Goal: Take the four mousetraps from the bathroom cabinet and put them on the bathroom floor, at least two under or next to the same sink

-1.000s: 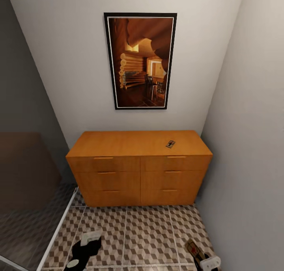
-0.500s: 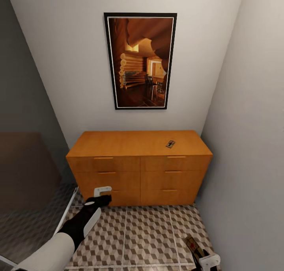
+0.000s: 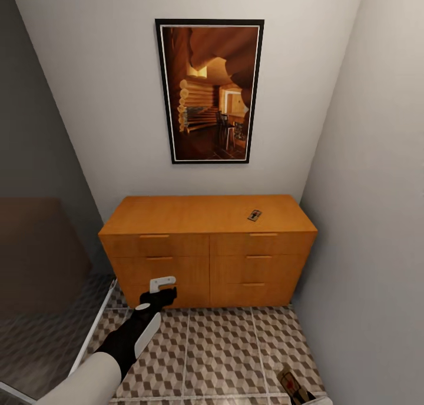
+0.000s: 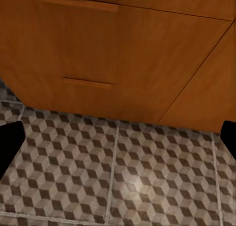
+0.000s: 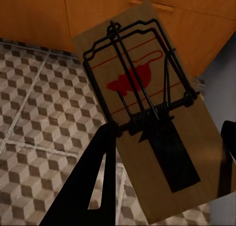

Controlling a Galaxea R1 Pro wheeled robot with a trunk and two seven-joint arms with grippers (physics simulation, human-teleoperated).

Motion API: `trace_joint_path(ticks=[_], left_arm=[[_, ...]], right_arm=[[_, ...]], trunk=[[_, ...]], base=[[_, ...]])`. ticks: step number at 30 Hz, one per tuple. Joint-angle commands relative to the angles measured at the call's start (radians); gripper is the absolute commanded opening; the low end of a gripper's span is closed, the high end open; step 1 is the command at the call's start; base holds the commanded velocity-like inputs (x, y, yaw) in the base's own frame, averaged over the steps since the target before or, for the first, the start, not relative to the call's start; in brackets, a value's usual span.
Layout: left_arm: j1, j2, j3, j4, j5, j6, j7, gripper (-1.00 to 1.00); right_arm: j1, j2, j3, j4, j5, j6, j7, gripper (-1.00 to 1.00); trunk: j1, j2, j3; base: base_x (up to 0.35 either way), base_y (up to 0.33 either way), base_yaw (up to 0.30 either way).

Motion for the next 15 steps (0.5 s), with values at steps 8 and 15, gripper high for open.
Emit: trace_joint_path(ticks=[8,15], left_arm=[[-0.001,-0.001,-0.008,0.004,0.008,-0.041,0.009,1.00],[-0.001,-0.004,-0.009,0.006,0.008,-0.054,0.008,1.00]], right_arm=[[-0.001,0.000,0.000,0.002,0.005,-0.003,-0.001,-1.00],[-0.001,0.000,0.000,0.003,0.005,-0.003,-0.001,-1.00]], trunk=[[0.001,-0.002,-0.002],[0.001,-0.002,-0.002]], base=[[0.000,0.000,0.000],[0.000,0.000,0.000]])
